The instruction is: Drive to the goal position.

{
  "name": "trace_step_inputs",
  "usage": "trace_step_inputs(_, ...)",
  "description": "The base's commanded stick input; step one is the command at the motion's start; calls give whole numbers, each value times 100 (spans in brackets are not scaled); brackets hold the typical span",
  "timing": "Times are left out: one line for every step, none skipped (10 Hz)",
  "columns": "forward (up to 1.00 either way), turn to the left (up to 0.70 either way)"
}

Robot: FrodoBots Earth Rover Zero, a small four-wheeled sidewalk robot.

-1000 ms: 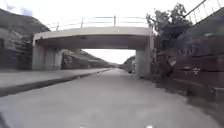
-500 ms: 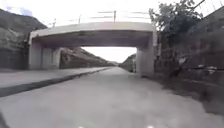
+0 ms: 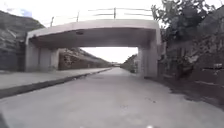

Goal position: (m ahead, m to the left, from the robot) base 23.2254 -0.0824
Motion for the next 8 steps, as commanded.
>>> trace_step_inputs(70,0)
trace_step_inputs(70,0)
trace_step_inputs(70,0)
trace_step_inputs(70,0)
trace_step_inputs(70,0)
trace_step_inputs(70,0)
trace_step_inputs(70,0)
trace_step_inputs(70,0)
